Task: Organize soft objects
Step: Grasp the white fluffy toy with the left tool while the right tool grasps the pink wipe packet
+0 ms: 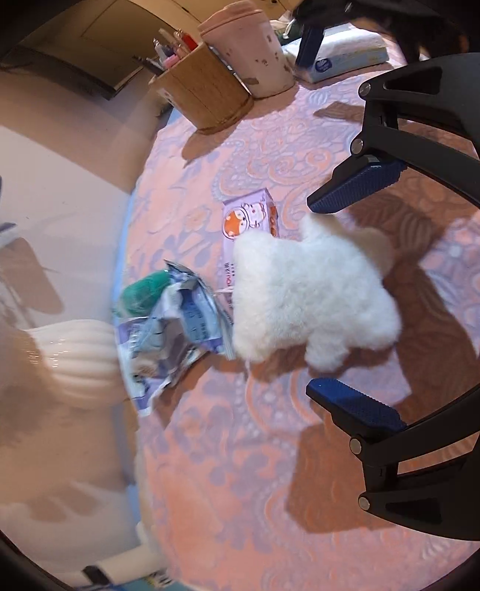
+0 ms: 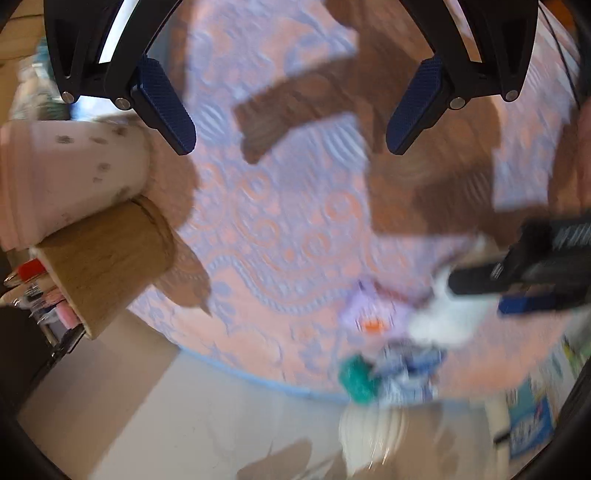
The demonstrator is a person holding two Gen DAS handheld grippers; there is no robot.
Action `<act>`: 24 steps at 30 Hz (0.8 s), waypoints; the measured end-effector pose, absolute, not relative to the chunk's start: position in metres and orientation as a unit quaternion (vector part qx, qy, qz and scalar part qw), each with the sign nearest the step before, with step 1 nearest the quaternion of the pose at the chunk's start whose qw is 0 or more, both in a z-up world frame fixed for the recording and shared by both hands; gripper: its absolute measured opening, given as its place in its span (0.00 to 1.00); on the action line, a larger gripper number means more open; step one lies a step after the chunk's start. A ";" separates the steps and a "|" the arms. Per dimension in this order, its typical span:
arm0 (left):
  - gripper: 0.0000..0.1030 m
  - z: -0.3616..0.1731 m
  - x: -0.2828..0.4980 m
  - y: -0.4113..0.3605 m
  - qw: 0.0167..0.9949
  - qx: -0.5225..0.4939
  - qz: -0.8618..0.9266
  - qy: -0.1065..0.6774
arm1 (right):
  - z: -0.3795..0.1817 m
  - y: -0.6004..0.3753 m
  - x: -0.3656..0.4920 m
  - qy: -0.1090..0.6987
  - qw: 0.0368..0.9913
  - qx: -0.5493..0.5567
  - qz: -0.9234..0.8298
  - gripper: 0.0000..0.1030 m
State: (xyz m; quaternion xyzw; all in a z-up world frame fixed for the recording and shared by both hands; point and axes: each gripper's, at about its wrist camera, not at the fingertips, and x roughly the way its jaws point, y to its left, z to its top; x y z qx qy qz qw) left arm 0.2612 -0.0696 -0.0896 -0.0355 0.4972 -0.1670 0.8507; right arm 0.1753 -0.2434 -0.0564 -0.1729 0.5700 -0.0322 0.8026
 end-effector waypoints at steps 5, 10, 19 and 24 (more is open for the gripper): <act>0.87 -0.094 0.262 -0.067 0.851 -0.047 -0.179 0.492 | -0.024 -0.242 0.134 0.557 0.803 -0.209 -0.013 1.00; 0.58 -0.093 0.265 -0.067 0.861 -0.041 -0.180 0.474 | -0.022 -0.224 0.171 0.527 0.822 -0.213 0.036 1.00; 0.52 -0.093 0.269 0.000 0.875 -0.133 -0.141 0.444 | -0.074 -0.213 0.256 0.520 0.844 -0.080 0.108 1.00; 0.52 -0.095 0.269 0.000 0.878 -0.133 -0.133 0.441 | -0.091 -0.204 0.281 0.505 0.851 -0.084 0.115 1.00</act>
